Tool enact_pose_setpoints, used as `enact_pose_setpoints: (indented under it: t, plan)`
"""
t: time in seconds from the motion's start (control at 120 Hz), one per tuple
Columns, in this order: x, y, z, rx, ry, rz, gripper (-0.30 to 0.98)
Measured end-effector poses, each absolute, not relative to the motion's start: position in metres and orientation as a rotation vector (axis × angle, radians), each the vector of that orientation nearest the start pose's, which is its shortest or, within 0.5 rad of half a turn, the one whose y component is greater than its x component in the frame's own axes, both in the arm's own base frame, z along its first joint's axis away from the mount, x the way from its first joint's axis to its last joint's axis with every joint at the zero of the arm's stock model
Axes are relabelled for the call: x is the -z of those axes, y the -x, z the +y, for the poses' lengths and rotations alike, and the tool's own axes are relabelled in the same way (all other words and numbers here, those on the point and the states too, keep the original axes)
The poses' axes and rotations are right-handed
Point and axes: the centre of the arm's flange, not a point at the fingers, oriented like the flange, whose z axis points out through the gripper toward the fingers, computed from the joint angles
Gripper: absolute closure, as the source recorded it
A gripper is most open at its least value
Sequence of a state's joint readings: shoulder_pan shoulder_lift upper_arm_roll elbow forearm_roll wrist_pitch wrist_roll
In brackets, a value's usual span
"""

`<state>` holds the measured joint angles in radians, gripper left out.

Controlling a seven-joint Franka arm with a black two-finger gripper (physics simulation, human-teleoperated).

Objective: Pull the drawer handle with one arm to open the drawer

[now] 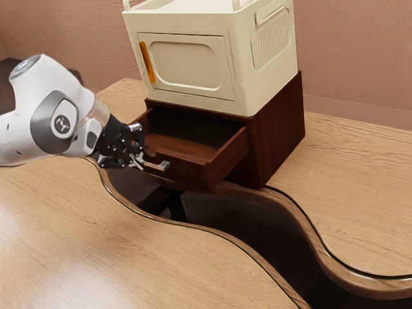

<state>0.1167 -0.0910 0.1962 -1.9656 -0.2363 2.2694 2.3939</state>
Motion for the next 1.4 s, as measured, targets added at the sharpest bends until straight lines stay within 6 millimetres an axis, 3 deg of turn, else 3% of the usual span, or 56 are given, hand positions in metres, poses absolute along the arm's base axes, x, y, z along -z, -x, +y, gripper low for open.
enact_pose_setpoints:
  t: [0.3, 0.55, 0.767, 0.8, 0.908, 1.0, 1.067, 1.208, 1.4]
  plan:
    - [-0.554, -0.528, 0.171, 0.427, 1.527, 2.315, 0.78]
    - [-0.558, -0.521, 0.179, 0.406, 1.538, 2.306, 0.62]
    - [-0.621, -0.47, 0.194, 0.485, 1.533, 2.22, 0.55]
    - [-0.635, -0.47, 0.19, 0.468, 1.514, 2.228, 0.52]
    - [-0.714, -0.485, 0.164, 0.367, 1.453, 2.257, 0.37]
    - [-0.745, -0.508, 0.145, 0.256, 1.539, 2.296, 0.25]
    - [-0.743, -0.52, 0.13, 0.186, 1.659, 2.327, 0.18]
    - [-0.739, -0.517, 0.098, 0.107, 1.938, 2.286, 0.09]
    - [-0.728, -0.509, 0.089, 0.018, 2.258, 2.115, 0.04]
